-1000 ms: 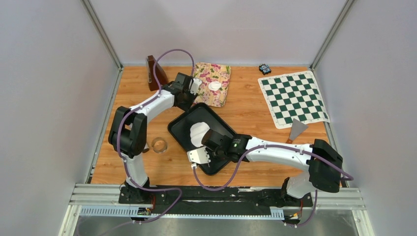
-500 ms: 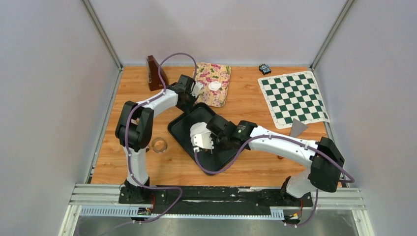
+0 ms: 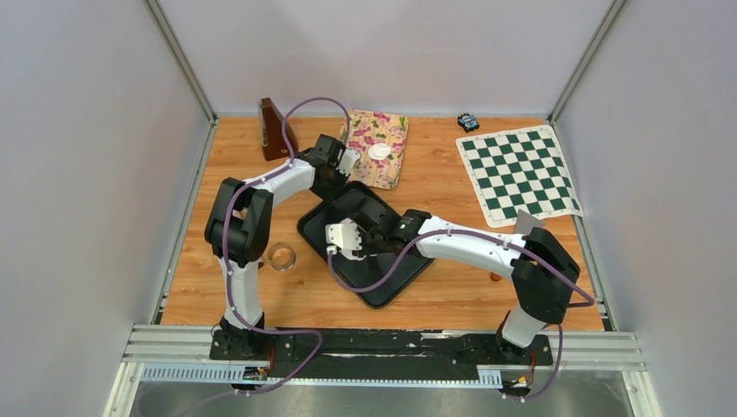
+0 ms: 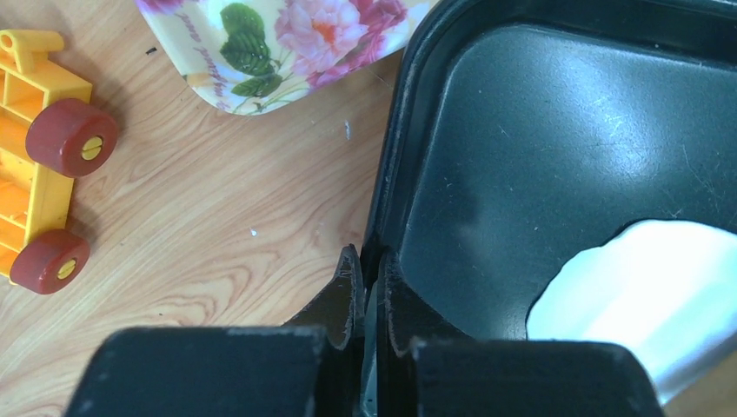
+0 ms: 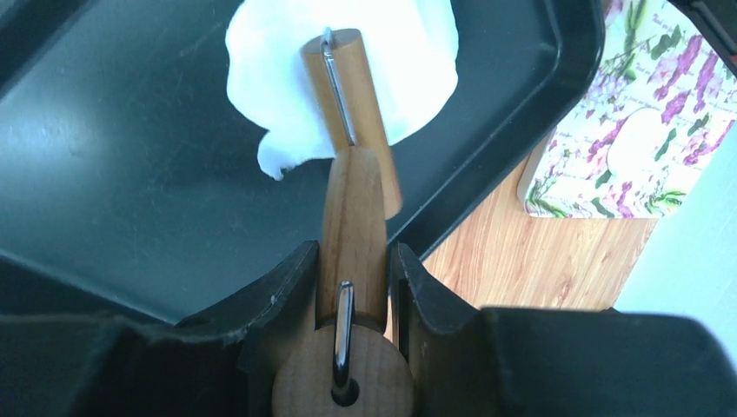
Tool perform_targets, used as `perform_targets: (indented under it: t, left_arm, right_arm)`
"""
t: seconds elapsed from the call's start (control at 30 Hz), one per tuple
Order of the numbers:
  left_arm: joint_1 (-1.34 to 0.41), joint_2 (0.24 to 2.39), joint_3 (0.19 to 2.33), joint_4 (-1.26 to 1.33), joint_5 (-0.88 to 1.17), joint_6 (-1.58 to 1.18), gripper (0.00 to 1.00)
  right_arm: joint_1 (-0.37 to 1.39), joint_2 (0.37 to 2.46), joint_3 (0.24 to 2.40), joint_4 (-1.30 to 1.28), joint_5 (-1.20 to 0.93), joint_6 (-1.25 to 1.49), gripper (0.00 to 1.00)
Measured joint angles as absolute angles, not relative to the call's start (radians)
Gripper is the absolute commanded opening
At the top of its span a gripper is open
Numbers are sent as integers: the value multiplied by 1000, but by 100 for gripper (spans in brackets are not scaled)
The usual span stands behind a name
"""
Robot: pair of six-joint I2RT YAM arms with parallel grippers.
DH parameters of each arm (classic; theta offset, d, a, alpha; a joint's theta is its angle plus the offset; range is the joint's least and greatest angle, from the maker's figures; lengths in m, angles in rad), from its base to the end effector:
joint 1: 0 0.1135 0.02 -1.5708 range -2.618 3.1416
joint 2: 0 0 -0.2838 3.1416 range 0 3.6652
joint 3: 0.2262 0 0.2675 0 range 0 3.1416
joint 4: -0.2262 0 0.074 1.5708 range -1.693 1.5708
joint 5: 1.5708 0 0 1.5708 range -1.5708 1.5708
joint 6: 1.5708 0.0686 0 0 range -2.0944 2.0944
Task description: Roll out the dumpling wrappers from the dough
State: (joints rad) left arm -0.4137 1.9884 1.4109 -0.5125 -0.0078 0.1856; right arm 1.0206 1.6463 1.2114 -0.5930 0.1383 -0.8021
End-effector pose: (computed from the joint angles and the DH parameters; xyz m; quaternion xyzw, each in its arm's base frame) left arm 0.4143 -0.1813 0.1544 0.2858 0.9282 -0.0233 0.2370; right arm 0.2049 0.3159 0.2195 -0.7482 0.6035 -0.0370 0.2732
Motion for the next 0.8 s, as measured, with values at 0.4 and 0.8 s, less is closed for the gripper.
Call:
perform_targets:
  t: [0.4,0.8]
  left_arm:
    - [-424,1977,1388,-489,-24,166,0]
    - [-444,1966,1364,-464,-81,154,0]
  right_arm:
    - [1106,1755,1208,-451,292,-793,0]
    - [1139,1708,1143,-433,290,-794,0]
